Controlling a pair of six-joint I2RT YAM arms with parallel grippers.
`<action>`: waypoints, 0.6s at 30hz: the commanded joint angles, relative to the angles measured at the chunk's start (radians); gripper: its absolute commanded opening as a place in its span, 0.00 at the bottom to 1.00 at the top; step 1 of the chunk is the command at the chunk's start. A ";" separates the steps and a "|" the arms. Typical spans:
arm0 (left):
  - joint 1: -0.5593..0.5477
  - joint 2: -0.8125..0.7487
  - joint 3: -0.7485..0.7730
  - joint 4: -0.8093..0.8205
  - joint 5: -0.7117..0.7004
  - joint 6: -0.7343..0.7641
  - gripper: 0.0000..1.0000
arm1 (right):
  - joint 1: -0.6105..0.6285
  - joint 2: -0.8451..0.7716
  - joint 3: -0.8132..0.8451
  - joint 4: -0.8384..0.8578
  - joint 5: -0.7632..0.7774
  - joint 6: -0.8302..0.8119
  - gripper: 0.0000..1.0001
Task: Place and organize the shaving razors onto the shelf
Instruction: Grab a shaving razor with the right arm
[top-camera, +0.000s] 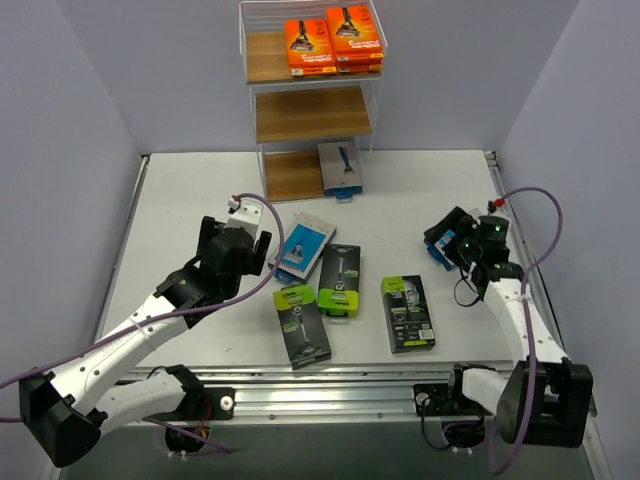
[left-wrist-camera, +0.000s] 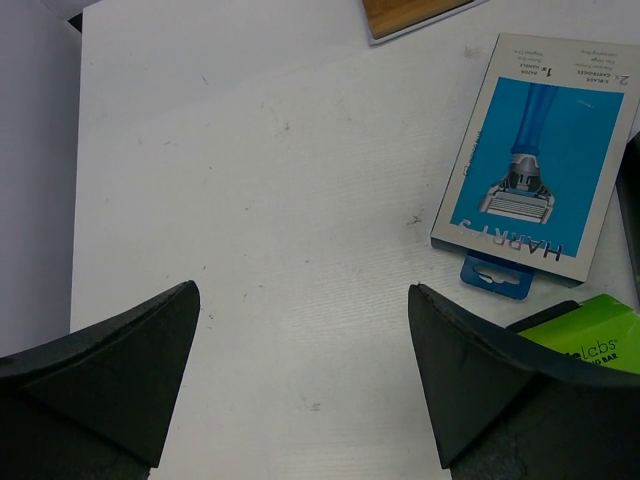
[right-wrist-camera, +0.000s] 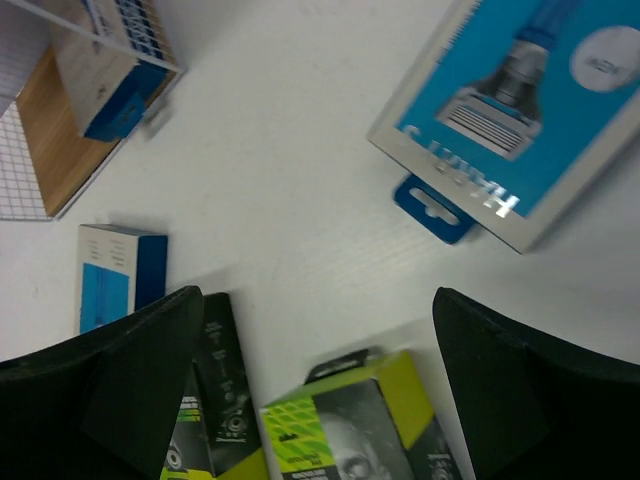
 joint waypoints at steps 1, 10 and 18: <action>-0.008 -0.047 0.005 0.032 -0.023 0.011 0.94 | -0.105 -0.092 -0.095 -0.004 -0.075 -0.004 0.94; -0.019 -0.025 0.029 0.005 0.023 -0.002 0.94 | -0.256 -0.147 -0.221 0.045 -0.232 0.018 0.94; -0.022 -0.019 0.046 -0.018 0.040 -0.008 0.94 | -0.482 -0.163 -0.462 0.241 -0.443 0.162 0.87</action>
